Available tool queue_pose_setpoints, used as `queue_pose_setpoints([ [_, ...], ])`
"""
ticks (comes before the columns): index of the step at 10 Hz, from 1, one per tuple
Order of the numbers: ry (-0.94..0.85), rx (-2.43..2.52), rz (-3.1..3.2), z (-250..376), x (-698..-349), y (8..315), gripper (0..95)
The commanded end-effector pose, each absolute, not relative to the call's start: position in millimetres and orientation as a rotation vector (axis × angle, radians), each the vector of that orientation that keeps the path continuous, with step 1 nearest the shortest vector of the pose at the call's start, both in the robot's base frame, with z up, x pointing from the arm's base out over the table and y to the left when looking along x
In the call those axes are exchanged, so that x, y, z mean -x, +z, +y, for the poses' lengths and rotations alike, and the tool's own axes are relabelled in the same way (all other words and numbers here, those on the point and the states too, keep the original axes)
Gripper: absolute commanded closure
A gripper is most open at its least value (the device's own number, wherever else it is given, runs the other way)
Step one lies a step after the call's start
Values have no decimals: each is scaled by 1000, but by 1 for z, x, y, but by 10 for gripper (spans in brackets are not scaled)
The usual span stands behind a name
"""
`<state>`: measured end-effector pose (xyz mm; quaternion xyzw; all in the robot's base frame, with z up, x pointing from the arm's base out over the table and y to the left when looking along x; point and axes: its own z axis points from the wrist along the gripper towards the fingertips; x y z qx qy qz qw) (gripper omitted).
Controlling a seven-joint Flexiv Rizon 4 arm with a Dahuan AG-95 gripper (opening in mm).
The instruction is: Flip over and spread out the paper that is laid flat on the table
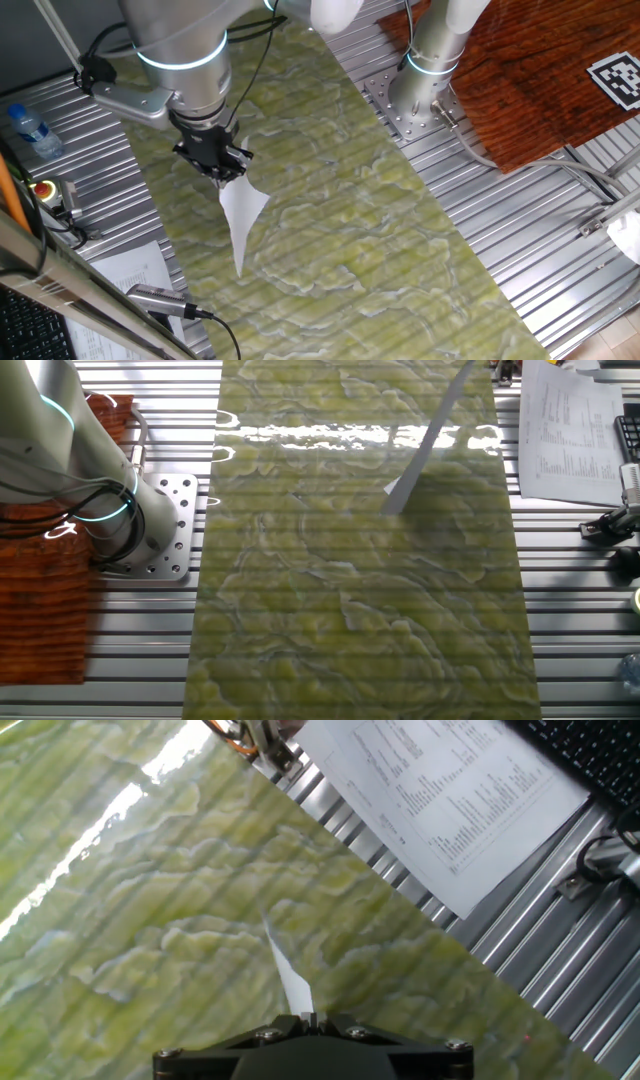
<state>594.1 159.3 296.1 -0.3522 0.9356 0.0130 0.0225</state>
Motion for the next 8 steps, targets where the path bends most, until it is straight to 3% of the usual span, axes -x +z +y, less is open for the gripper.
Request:
queue_pose_setpoints([
  [1, 46, 1080, 2905, 159, -592, 295, 950],
  [8, 6, 1059, 2940, 160, -587, 294, 950],
])
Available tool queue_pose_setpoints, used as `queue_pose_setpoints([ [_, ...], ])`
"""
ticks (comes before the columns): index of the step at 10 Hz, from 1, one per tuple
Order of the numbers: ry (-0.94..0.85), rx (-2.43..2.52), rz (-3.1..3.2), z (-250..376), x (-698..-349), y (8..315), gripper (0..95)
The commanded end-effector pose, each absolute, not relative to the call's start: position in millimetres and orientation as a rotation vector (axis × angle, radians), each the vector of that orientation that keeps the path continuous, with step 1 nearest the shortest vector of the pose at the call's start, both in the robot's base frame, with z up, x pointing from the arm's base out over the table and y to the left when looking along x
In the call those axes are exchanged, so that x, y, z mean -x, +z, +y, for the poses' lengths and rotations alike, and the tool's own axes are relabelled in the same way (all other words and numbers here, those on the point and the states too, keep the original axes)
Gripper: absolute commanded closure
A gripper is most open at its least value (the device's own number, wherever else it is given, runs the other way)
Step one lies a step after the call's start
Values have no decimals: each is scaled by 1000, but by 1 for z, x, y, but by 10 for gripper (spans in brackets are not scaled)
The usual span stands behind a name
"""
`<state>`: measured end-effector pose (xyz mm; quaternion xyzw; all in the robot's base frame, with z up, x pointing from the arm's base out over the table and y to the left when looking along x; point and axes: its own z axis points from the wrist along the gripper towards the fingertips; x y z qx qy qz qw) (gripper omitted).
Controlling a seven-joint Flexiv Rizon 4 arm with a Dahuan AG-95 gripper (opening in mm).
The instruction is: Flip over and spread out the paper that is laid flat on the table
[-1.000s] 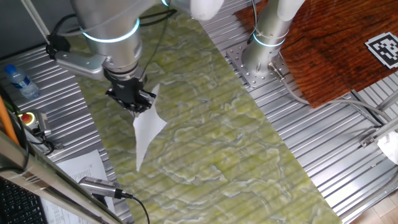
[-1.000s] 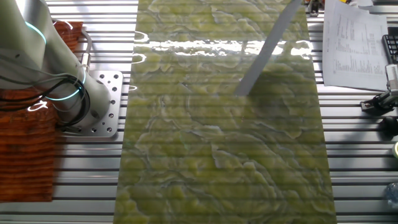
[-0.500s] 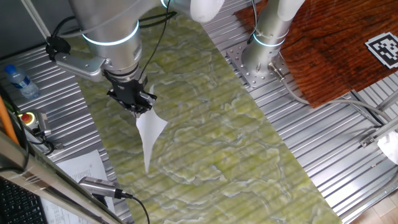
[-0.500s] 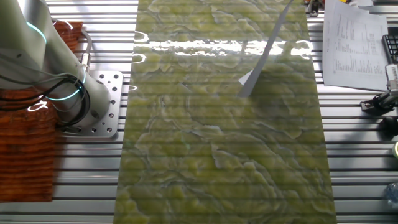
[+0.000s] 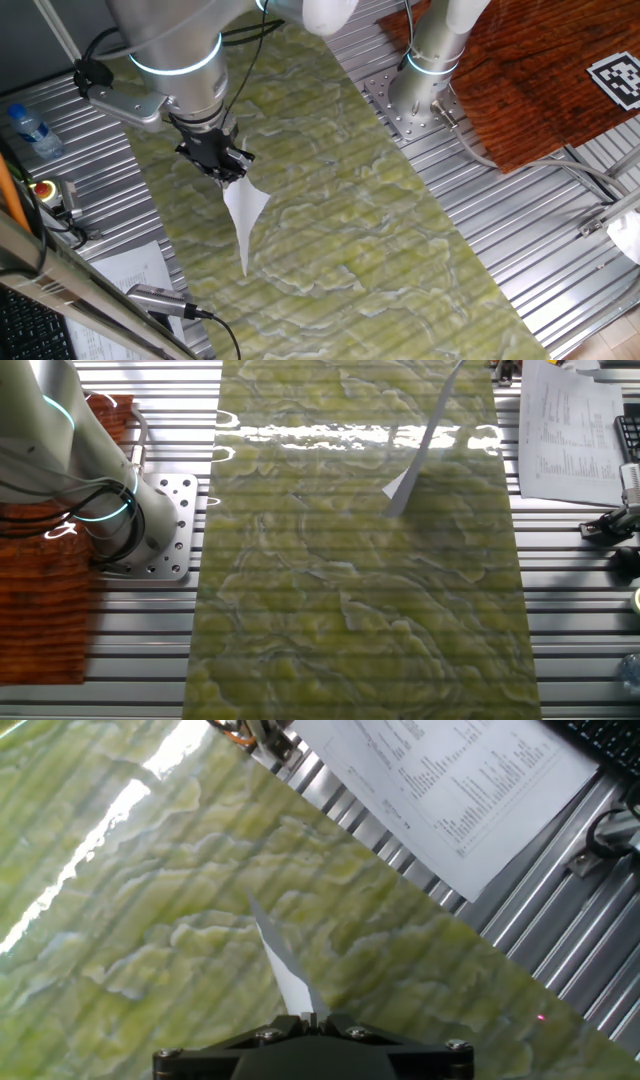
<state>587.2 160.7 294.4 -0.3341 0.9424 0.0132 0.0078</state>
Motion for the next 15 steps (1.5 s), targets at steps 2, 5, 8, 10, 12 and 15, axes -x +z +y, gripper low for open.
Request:
queue_pose_setpoints([
  [2, -1, 1059, 2943, 160, -587, 294, 950],
  [5, 12, 996, 2946, 160, -587, 294, 950],
  [8, 5, 990, 2953, 160, -587, 307, 950],
  [10, 6, 1023, 2950, 148, -592, 330, 950],
  [12, -11, 1048, 2942, 137, -600, 341, 950],
  [15, -60, 1091, 2919, 123, -629, 362, 950],
])
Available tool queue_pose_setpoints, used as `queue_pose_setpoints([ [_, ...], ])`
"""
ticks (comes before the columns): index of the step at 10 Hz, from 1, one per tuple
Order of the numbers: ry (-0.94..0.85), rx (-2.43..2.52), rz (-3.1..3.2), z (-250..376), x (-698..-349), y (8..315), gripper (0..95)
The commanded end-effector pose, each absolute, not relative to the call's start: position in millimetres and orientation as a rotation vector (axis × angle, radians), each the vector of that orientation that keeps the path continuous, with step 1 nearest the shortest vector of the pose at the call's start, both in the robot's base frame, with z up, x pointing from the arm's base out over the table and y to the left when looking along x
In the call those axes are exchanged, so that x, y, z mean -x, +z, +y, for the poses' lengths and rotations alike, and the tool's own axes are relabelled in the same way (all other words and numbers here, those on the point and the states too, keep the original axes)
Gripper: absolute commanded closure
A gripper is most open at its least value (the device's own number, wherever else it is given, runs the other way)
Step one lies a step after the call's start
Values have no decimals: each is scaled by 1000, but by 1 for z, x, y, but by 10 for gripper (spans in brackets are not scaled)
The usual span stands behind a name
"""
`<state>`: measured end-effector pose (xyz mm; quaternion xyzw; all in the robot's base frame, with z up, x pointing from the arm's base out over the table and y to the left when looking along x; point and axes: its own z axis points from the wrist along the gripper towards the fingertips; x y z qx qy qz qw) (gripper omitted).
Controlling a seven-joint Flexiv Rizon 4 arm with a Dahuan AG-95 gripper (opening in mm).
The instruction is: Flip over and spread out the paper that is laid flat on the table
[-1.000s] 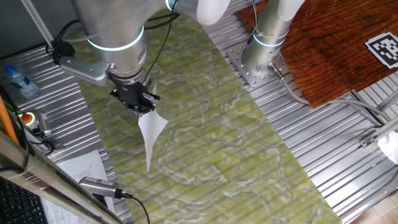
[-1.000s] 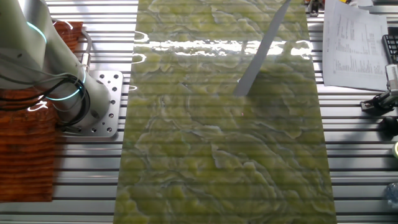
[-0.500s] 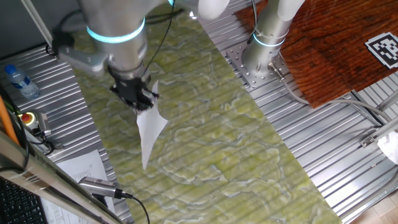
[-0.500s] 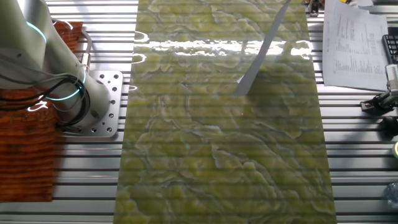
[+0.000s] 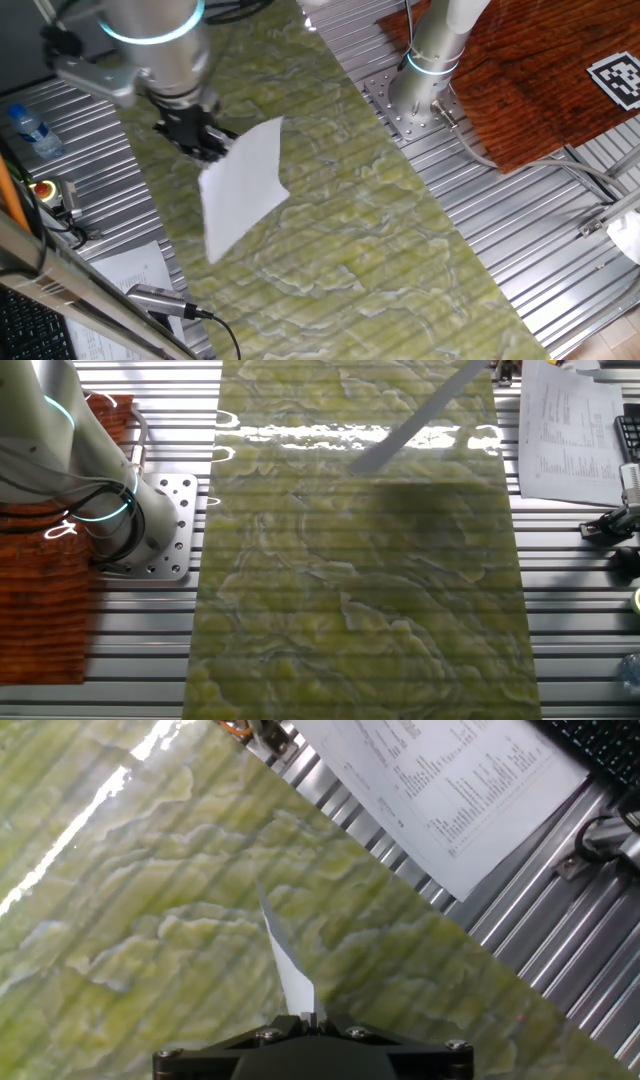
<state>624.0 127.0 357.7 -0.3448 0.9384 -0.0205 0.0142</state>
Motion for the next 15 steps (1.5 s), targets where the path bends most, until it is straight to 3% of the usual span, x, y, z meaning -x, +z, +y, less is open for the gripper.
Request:
queue_pose_setpoints([
  [1, -69, 1111, 2901, 114, -642, 365, 950],
  [4, -167, 1166, 2829, 104, -651, 353, 950],
  [8, -164, 1100, 2863, 119, -653, 334, 950],
  [15, -63, 662, 3134, 206, -604, 289, 950],
])
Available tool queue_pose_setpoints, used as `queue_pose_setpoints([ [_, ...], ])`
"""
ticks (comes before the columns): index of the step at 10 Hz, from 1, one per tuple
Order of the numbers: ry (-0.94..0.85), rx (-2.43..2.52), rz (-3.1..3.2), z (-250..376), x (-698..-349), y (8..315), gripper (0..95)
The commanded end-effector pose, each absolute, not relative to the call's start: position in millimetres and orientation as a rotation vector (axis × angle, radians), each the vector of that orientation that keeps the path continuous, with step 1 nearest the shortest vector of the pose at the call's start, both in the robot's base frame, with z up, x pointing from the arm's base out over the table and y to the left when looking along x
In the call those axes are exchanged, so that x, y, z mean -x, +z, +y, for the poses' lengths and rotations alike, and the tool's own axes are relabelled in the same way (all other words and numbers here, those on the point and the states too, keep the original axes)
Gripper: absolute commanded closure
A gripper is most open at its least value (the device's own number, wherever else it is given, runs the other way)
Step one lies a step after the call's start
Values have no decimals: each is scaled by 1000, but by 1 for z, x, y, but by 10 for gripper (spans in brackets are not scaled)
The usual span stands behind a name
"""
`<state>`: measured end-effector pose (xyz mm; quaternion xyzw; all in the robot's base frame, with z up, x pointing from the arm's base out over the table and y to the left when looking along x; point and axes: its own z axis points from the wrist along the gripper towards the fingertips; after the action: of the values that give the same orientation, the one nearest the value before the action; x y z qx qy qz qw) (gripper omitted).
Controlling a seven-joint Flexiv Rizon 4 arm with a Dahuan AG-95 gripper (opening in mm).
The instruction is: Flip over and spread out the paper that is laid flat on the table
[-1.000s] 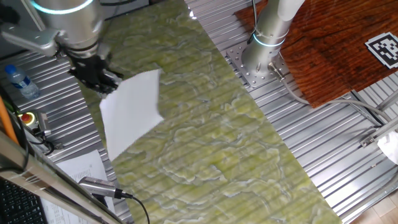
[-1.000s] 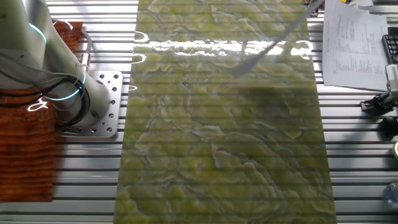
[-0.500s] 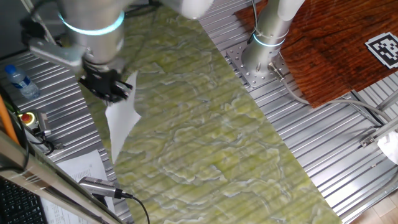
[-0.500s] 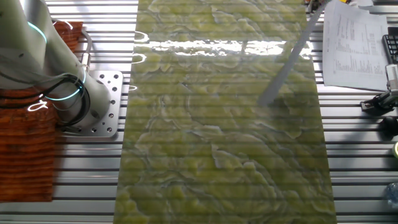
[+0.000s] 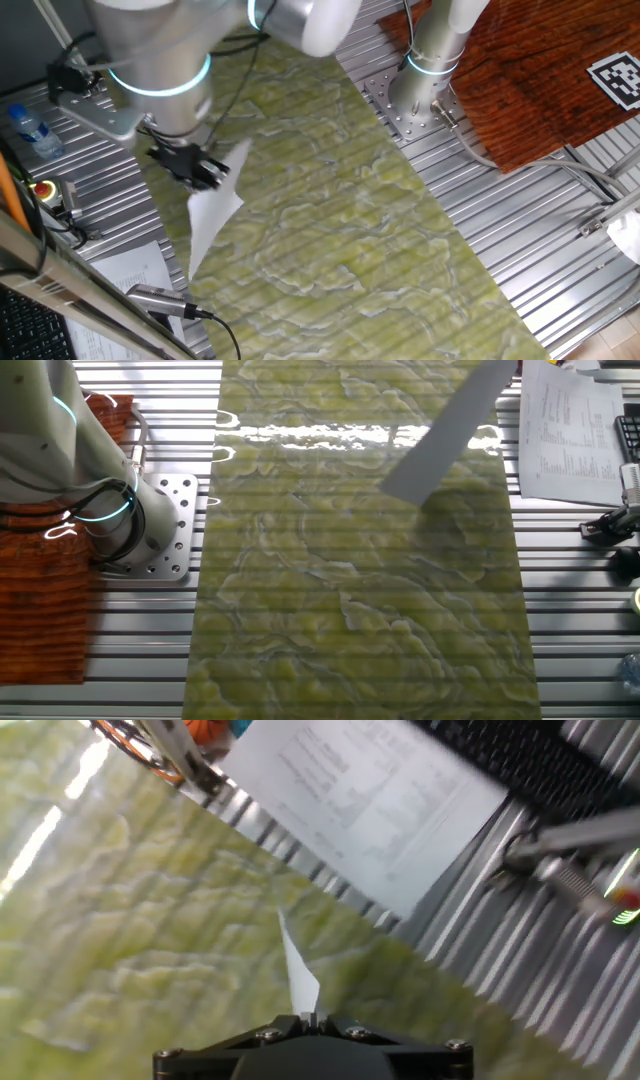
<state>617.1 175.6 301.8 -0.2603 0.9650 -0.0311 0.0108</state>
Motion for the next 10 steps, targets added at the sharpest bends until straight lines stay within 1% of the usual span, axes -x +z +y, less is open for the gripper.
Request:
queue_pose_setpoints([
  [1, -44, 605, 3155, 219, -594, 281, 950],
  [5, -1, 491, 3180, 256, -567, 271, 950],
  [7, 104, 405, 3200, 254, -559, 262, 950],
  [10, 134, 344, 3216, 252, -554, 251, 950],
])
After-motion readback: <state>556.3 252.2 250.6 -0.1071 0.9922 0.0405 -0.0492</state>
